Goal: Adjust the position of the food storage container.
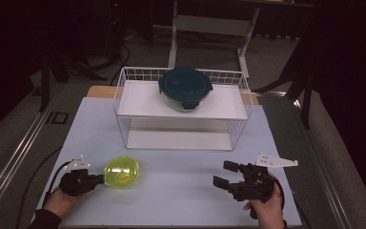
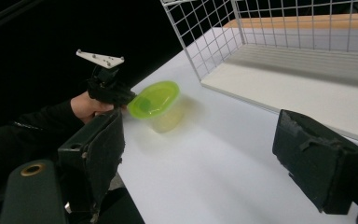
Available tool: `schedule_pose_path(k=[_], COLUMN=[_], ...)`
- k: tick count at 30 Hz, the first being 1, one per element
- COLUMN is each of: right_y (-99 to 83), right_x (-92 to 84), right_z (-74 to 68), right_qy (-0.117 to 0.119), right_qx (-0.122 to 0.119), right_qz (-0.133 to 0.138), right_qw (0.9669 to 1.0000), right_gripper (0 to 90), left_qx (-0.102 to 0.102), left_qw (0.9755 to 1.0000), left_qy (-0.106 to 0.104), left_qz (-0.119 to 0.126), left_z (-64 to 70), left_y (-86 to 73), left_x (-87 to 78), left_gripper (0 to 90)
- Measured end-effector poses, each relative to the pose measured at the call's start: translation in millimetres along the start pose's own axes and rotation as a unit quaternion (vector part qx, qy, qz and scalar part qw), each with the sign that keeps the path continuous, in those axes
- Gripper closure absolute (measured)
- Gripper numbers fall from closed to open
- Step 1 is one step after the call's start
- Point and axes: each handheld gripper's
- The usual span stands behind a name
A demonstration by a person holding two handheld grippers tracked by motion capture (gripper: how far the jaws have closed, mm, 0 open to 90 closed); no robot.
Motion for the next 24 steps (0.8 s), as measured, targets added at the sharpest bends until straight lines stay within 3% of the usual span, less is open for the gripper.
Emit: schedule_pose_path(k=[13,16,18,22,24], right_y=[-2.8,-3.2,-3.5,-4.8,-5.1], right_x=[-0.7,-1.9,-2.5,-3.0,-2.6], right_z=[1.9,2.3,2.5,2.9,3.1], right_qy=[-0.005,-0.007,-0.007,-0.007,-0.006], right_qx=[-0.003,-0.002,-0.003,-0.003,0.000], right_qz=[0.001,0.001,0.002,0.000,0.000], right_qw=[1.0000,1.0000,1.0000,1.0000,1.0000], right_gripper=[16.3,16.3,16.3,16.3,16.2], left_qx=[0.017,0.025,0.028,0.008,0.008], left_qw=[0.9991,0.9989,0.9988,0.9995,0.9994], left_qy=[-0.032,-0.028,-0.021,-0.026,-0.033], left_qz=[-0.023,-0.029,-0.033,-0.014,-0.011], left_z=[10.6,12.9,12.8,9.1,12.5], left_y=[29.8,33.8,33.0,29.9,30.1], left_x=[42.3,49.3,49.4,41.2,39.8], left_gripper=[89.3,89.2,89.2,89.2,89.2])
Point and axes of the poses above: each handheld gripper's, and its own axes: x roughly forward along the jaws, y roughly out of its top, z roughly to its right, and after that the axes turned 11 degrees about -y, right-handed
